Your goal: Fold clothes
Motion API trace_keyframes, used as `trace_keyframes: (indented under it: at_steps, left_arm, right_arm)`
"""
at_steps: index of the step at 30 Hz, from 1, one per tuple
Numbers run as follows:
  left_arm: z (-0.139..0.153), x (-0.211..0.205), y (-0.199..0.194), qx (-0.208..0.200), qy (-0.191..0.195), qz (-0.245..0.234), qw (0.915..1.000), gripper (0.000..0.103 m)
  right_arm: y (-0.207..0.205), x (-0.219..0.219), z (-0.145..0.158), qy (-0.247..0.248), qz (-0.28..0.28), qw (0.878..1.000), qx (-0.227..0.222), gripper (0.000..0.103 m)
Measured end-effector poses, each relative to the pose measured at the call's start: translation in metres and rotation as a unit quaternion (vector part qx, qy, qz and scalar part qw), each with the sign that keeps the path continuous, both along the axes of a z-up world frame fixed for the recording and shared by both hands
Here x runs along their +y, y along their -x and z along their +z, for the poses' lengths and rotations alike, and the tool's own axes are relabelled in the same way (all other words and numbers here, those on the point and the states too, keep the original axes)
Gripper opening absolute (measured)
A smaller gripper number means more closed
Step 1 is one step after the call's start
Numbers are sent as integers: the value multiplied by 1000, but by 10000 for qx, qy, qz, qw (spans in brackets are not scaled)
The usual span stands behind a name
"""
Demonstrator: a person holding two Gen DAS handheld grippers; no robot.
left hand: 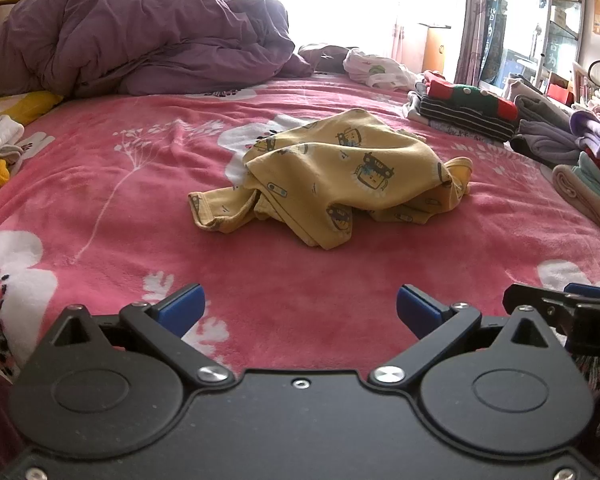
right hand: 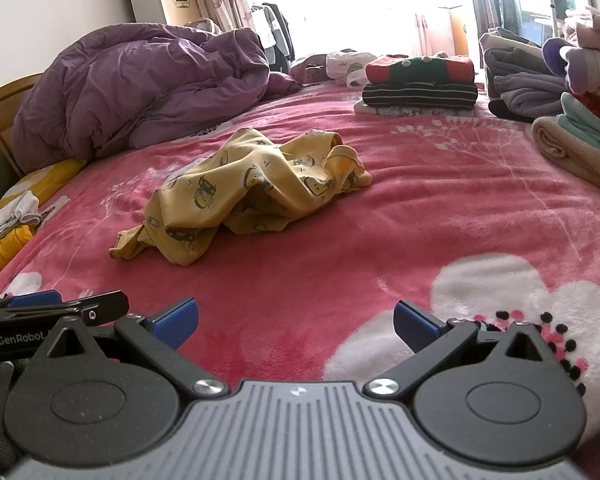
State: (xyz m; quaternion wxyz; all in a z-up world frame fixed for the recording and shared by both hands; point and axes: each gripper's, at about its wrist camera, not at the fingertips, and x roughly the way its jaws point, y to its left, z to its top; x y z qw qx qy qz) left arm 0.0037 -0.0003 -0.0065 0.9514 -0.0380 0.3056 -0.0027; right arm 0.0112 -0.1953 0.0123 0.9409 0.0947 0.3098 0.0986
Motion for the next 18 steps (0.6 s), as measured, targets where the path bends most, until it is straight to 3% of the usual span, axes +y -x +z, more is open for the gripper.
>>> trace_keyframes:
  at_steps: [11, 18]
  left_arm:
    - [2, 4, -4, -156, 134, 8, 9998, 103]
    - [9, -2, -9, -569, 4, -209, 9982, 103]
  right_arm:
    - [-1, -6, 1, -271, 94, 9996, -63, 103]
    - [-3, -23, 4, -647, 39, 9971, -406, 103]
